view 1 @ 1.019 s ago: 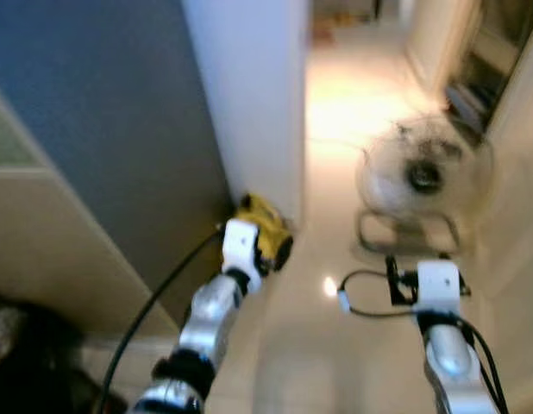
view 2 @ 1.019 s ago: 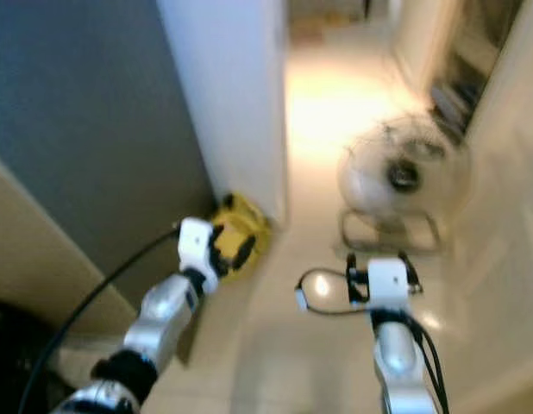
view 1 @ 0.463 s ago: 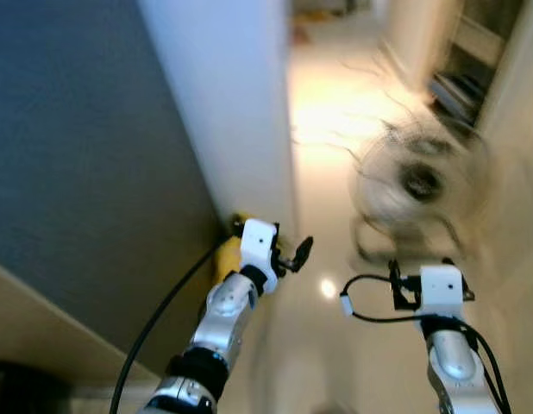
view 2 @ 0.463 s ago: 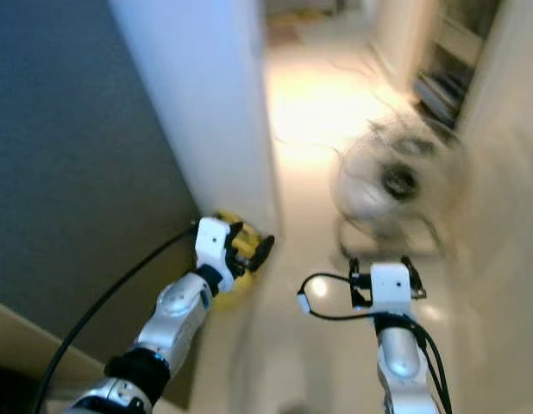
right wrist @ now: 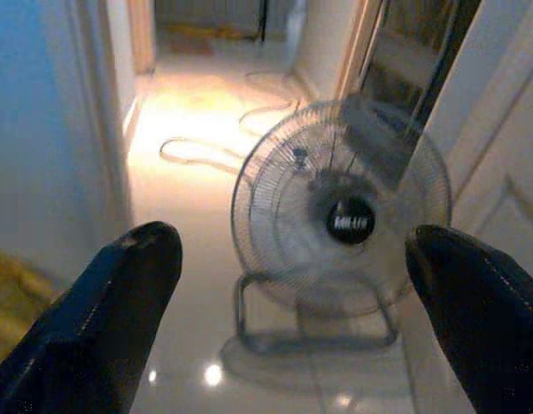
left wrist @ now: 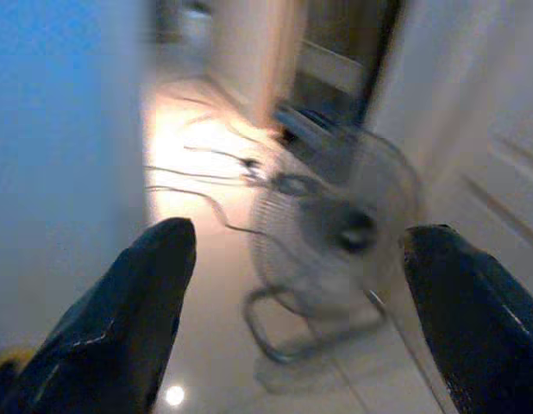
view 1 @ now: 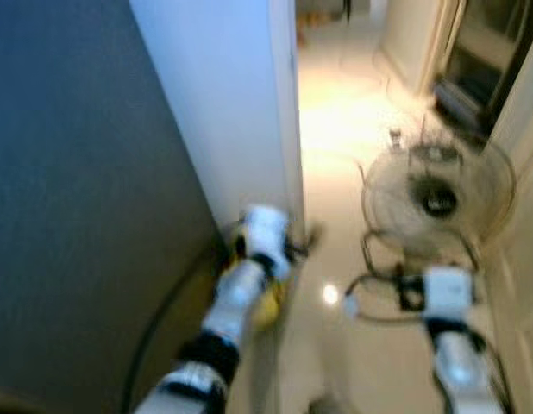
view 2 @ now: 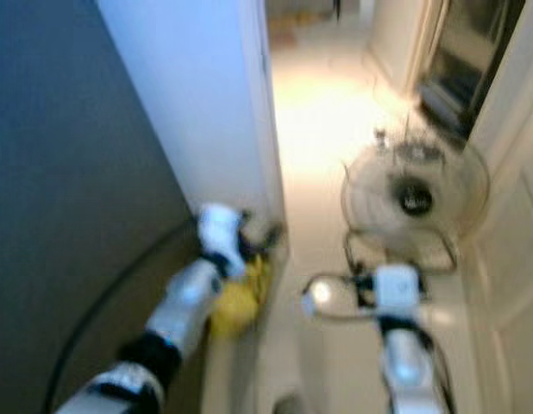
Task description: Clean up the room
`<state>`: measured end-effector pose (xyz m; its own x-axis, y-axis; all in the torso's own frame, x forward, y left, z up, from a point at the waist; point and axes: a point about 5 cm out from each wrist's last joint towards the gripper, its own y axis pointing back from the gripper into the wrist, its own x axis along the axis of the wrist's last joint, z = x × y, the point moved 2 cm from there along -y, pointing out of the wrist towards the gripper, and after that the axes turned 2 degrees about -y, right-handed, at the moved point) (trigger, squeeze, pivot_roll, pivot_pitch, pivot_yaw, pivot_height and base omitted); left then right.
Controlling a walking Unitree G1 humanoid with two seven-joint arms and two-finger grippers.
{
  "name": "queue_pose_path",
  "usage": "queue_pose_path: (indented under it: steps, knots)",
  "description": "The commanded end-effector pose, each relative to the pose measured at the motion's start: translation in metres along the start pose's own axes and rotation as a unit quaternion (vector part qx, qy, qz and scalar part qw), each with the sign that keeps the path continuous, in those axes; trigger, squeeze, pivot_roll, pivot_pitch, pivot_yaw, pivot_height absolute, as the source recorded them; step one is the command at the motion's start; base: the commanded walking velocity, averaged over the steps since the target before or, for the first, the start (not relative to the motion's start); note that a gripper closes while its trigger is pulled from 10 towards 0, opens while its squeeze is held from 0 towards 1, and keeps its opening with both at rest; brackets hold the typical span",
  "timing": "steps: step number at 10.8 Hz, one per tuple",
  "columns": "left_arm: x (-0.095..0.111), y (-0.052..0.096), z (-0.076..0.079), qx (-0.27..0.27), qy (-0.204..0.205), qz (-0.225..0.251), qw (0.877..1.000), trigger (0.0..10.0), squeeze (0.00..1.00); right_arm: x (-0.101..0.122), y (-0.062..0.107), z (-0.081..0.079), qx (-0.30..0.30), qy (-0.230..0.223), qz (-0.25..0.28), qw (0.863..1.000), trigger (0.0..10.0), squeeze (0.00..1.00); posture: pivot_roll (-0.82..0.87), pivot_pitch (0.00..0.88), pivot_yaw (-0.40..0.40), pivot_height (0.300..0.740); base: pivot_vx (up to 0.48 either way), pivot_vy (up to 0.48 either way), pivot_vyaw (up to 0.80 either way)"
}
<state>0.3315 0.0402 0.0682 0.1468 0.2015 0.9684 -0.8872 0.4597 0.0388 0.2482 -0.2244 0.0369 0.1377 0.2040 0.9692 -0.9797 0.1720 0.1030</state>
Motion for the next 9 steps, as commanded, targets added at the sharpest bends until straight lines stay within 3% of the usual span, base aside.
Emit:
queue_pose_path:
  steps: [1, 3, 5, 8, 9]
  knots:
    - [-0.002, 0.011, -0.027, 0.054, 0.019, -0.001, 0.998, 10.0, 0.00, 0.011, -0.002, -0.010, 0.013, -0.010, 0.017, 1.000, 10.0, 0.00, -0.38, 0.000, 0.136, 0.736, 0.000, 0.000, 0.00]
    - [0.008, 0.052, -0.061, 0.116, -0.045, 0.058, 0.991, 10.0, 0.00, 0.056, -0.012, -0.005, 0.029, 0.013, 0.097, 0.995, 10.0, 0.00, -0.35, 0.000, 0.123, 0.736, 0.000, 0.000, 0.00]
    - [-0.009, 0.072, -0.077, 0.175, -0.031, 0.020, 0.984, 10.0, 0.00, 0.050, -0.015, -0.010, 0.044, 0.005, 0.078, 0.996, 10.0, 0.00, -0.32, 0.000, 0.106, 0.736, 0.000, 0.000, 0.00]
    - [-0.006, 0.062, -0.068, 0.166, -0.019, 0.023, 0.986, 10.0, 0.00, 0.051, -0.017, -0.019, 0.065, 0.006, 0.067, 0.996, 10.0, 0.00, -0.32, 0.000, 0.093, 0.736, 0.000, 0.000, 0.00]
    - [-0.010, 0.058, -0.062, 0.153, -0.023, 0.012, 0.988, 10.0, 0.00, 0.048, -0.018, -0.018, 0.067, 0.008, 0.063, 0.996, 10.0, 0.00, -0.33, 0.000, 0.096, 0.736, 0.000, -0.480, 0.00]
